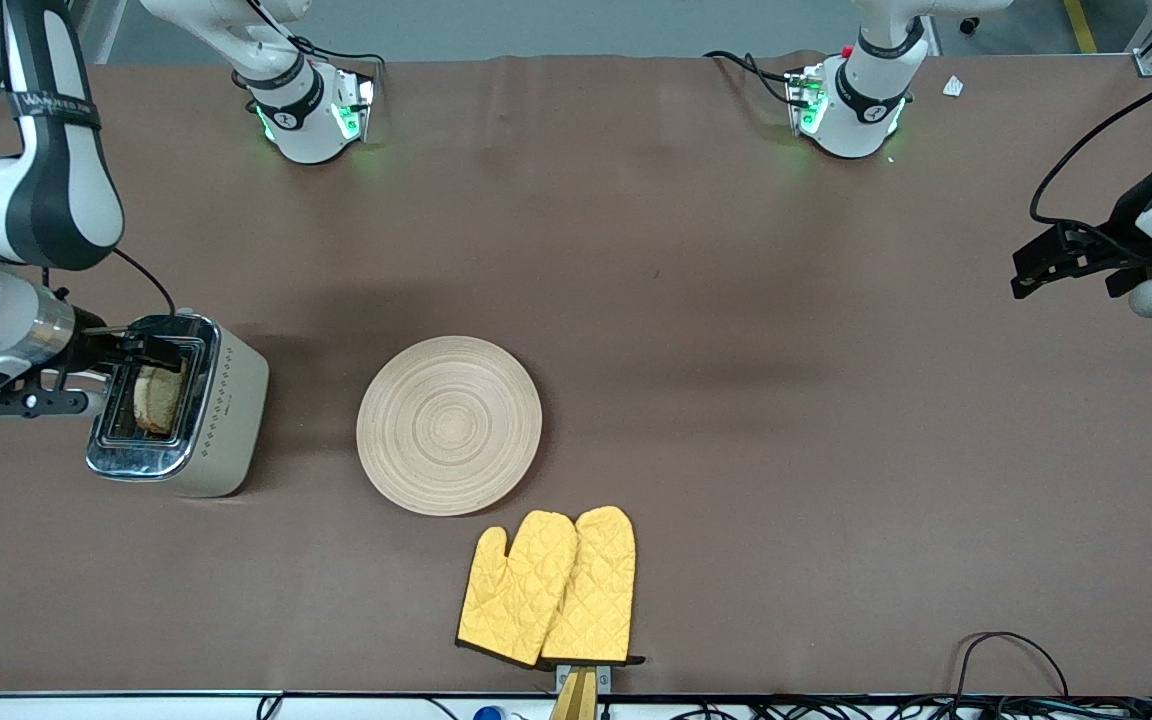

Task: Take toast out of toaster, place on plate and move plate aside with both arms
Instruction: 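Move the right gripper over the toaster toward the toast slice, then lower the right gripper and grasp the toast in the toaster, then lift the toast out of the toaster with the right gripper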

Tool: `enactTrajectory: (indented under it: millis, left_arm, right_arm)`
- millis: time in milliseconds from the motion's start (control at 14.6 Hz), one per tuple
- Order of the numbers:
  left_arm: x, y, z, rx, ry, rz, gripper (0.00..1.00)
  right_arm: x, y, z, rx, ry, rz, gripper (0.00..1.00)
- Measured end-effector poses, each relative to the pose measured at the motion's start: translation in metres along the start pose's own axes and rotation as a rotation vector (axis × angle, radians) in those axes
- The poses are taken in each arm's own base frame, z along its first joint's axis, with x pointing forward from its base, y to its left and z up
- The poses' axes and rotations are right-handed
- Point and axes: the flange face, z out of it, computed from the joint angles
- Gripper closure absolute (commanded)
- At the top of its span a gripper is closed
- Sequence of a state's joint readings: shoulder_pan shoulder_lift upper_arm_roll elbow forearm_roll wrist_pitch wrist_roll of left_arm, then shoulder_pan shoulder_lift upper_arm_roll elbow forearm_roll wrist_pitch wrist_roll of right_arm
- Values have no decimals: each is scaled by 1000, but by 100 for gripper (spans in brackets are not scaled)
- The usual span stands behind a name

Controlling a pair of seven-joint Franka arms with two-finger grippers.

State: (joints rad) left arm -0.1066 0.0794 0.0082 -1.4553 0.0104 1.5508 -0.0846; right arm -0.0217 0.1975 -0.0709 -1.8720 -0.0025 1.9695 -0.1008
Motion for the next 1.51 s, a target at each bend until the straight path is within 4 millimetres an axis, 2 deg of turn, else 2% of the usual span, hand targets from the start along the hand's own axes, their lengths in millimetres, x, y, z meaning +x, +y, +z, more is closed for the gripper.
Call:
enactTrajectory:
  millis: [205, 274, 342, 479, 616, 685, 890, 1096, 1233, 1370, 1507]
  left_arm:
    - [0, 0, 0, 0, 0, 0, 0]
    - [0, 0, 0, 0, 0, 0, 0]
    - [0, 0, 0, 0, 0, 0, 0]
    - [0, 0, 0, 0, 0, 0, 0]
    - [0, 0, 0, 0, 0, 0, 0]
    - [0, 0, 0, 0, 0, 0, 0]
    - [0, 0, 0, 0, 0, 0, 0]
    - [0, 0, 0, 0, 0, 0, 0]
    - [0, 0, 0, 0, 0, 0, 0]
    - [0, 0, 0, 0, 0, 0, 0]
    - [0, 0, 0, 0, 0, -1, 0]
  right_arm:
    - [7, 1, 18, -1, -10, 1, 17]
    - [8, 2, 21, -2, -10, 3, 24]
    - [8, 4, 23, -2, -9, 6, 39]
    - [8, 10, 24, -1, -10, 16, 76]
    - [8, 14, 24, -1, -9, 21, 96]
    - [8, 16, 24, 0, -8, 26, 99]
    - [7, 27, 23, 1, -2, 43, 100]
    - [9, 24, 12, 2, -7, 38, 100]
    - [14, 24, -15, 2, -2, 36, 100]
    - [18, 19, -53, 1, 12, 27, 100]
    - [19, -1, -91, 0, 16, -6, 100]
